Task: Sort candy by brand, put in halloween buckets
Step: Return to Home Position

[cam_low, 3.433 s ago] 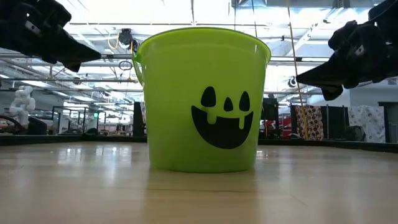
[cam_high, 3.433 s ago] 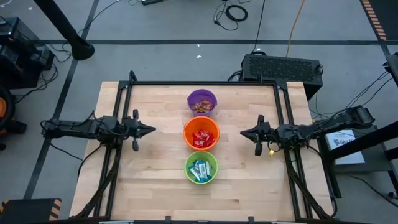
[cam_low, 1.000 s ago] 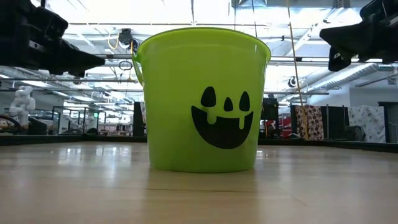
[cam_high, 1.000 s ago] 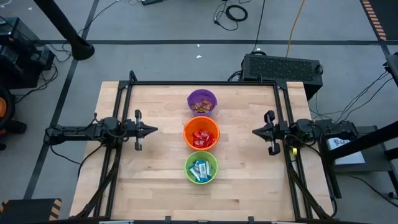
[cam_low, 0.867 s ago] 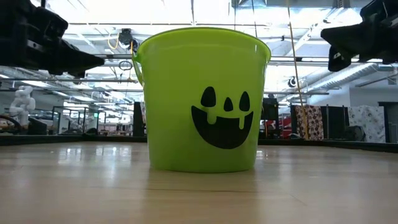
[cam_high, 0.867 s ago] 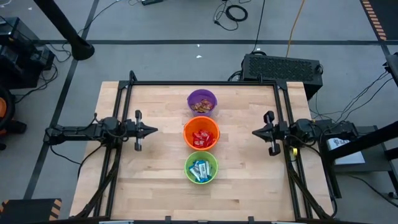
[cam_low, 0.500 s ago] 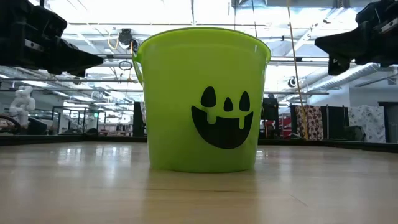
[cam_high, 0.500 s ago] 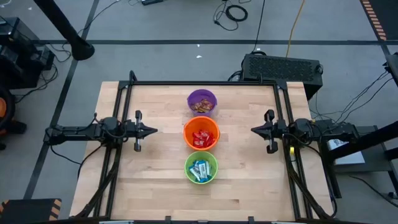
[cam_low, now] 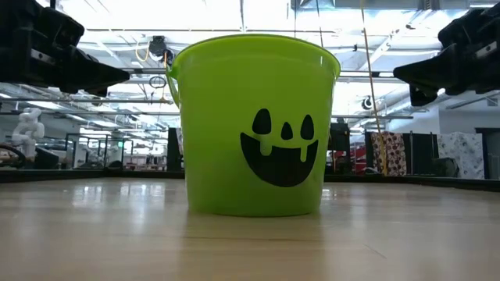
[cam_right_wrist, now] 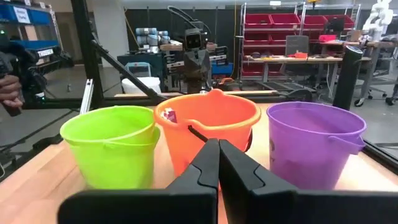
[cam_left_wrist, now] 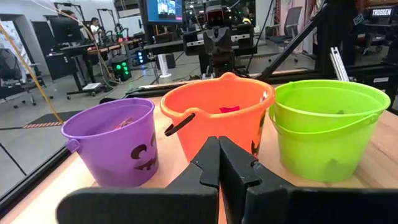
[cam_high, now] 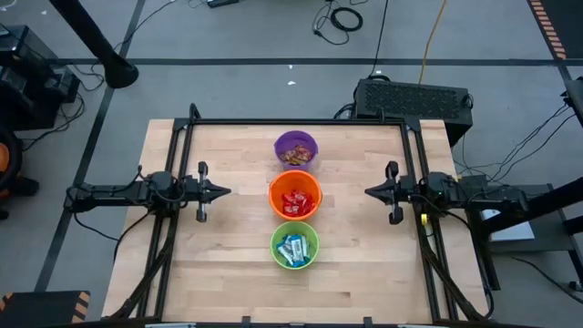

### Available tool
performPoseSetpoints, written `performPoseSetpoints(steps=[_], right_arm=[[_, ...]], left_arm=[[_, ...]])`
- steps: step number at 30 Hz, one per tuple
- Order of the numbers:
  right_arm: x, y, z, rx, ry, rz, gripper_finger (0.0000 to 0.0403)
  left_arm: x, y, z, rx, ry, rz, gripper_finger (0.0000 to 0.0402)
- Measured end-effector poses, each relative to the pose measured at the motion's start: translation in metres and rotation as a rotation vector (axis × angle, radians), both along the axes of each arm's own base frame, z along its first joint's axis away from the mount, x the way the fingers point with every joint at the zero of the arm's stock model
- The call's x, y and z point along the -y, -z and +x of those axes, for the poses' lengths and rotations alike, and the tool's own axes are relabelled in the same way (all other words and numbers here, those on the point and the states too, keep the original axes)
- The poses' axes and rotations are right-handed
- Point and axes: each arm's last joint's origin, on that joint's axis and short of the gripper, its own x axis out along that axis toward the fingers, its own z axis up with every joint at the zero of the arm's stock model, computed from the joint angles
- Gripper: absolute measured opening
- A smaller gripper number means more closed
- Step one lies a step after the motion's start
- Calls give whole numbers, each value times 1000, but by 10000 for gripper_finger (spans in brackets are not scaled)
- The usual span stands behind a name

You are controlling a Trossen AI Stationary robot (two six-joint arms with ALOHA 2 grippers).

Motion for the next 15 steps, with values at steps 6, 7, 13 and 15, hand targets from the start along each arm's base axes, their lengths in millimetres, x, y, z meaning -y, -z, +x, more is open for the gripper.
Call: performPoseSetpoints(steps=[6, 7, 13, 15], right_arm=[[0, 0, 0, -1, 0, -3, 0], [0, 0, 0, -1, 0, -14, 0], [0, 0, 0, -2, 0, -20, 0], [0, 0, 0, -1, 0, -18, 0]], left_arm=[[1, 0, 0, 1, 40, -29, 0], [1, 0, 0, 1, 48, -29, 0], [1, 0, 0, 1, 49, -29, 0], [1, 0, 0, 2, 49, -29, 0]])
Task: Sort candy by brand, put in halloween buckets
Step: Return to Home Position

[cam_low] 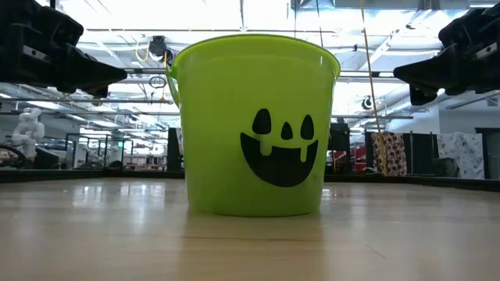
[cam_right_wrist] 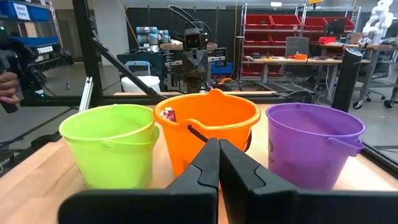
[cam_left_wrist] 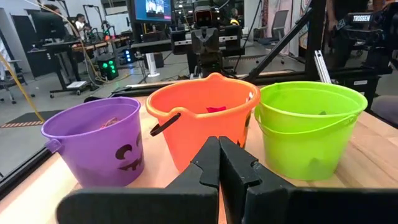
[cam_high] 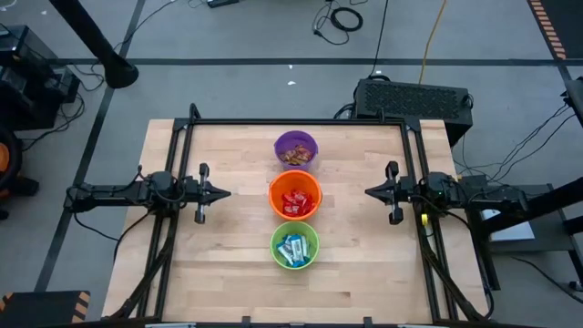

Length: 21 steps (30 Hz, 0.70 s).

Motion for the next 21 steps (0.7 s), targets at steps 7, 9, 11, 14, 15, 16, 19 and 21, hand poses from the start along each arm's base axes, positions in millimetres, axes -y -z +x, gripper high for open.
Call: performPoseSetpoints(steps=[7, 9, 11, 14, 15, 16, 19, 21], right_arm=[[0, 0, 0, 0, 0, -5, 0], [0, 0, 0, 0, 0, -5, 0], [0, 0, 0, 0, 0, -5, 0], [0, 0, 0, 0, 0, -6, 0], [0, 0, 0, 0, 0, -6, 0], [0, 0, 0, 0, 0, -6, 0], [0, 0, 0, 0, 0, -6, 0], [0, 0, 0, 0, 1, -6, 0]], left_arm=[[-1, 0, 0, 2, -21, 1, 8], [-1, 0, 0, 2, -31, 2, 15], [-1, 0, 0, 3, -33, 2, 18], [-1, 0, 0, 3, -35, 3, 20], [-1, 0, 0, 4, -36, 3, 20], [-1, 0, 0, 4, -36, 3, 20], [-1, 0, 0, 4, -37, 3, 21], [-1, 0, 0, 4, -37, 3, 21]])
